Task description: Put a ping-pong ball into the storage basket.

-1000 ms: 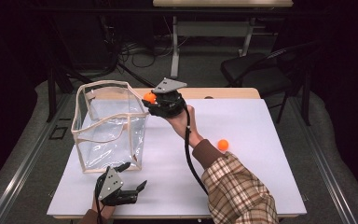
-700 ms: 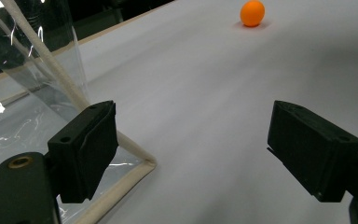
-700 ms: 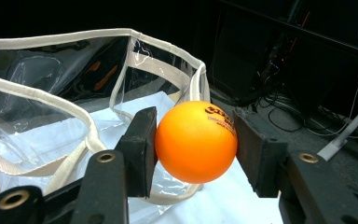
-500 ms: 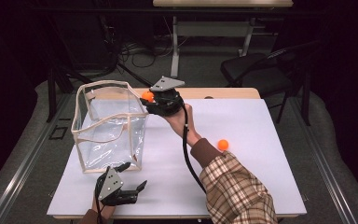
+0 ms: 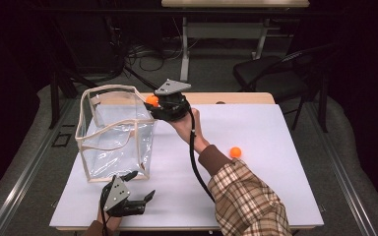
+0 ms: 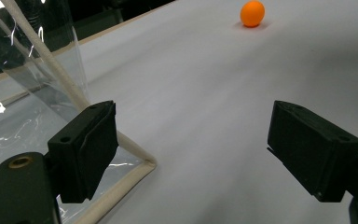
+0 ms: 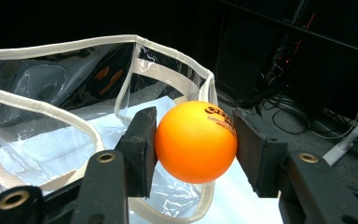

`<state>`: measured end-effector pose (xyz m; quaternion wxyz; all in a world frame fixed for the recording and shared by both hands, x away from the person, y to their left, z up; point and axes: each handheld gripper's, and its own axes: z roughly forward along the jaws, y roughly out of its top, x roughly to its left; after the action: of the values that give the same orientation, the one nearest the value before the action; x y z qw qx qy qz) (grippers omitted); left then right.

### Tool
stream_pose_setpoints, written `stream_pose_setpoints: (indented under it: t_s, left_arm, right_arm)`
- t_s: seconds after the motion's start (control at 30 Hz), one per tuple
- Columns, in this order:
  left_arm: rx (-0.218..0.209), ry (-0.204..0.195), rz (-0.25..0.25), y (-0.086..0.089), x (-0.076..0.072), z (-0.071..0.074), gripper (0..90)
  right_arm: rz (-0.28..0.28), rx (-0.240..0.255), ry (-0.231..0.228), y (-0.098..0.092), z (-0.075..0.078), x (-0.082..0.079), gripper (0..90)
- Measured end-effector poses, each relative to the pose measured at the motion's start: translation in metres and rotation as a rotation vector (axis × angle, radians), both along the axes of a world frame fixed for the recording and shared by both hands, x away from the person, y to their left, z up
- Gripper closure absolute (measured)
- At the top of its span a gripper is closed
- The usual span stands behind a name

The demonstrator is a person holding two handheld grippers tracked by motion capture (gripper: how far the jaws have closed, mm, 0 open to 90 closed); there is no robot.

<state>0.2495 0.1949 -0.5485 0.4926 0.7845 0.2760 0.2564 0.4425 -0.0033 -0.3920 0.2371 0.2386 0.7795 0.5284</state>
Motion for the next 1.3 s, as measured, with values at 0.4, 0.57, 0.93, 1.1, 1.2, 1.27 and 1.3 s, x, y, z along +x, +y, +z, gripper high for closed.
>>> stream_pose_setpoints:
  t_s: [0.4,0.57,0.93,1.1,1.2,1.27,1.3]
  left_arm:
    - [-0.003,0.001,-0.001,0.0,0.0,0.0,15.9]
    - [0.0,0.001,-0.001,0.0,0.0,0.0,15.9]
    - [0.001,0.001,-0.002,0.0,0.0,0.0,15.9]
    - [0.0,0.001,-0.003,0.0,0.001,0.0,15.9]
    - [0.001,0.001,-0.003,0.0,0.001,0.0,15.9]
    - [0.0,0.002,-0.004,0.0,0.001,0.0,15.9]
    - [0.0,0.002,-0.005,0.0,0.001,0.0,15.9]
  right_arm:
    - [0.004,0.0,0.011,0.007,0.001,0.003,50.8]
    - [0.011,0.0,0.019,0.012,0.001,0.004,50.8]
    - [0.018,-0.012,0.047,0.021,-0.003,0.007,50.8]
    - [0.019,-0.018,0.058,0.025,-0.005,0.009,50.8]
    - [0.019,-0.016,0.069,0.027,-0.007,0.011,50.8]
    - [0.023,-0.018,0.077,0.028,-0.008,0.012,50.7]
    - [0.022,-0.019,0.079,0.029,-0.008,0.012,50.7]
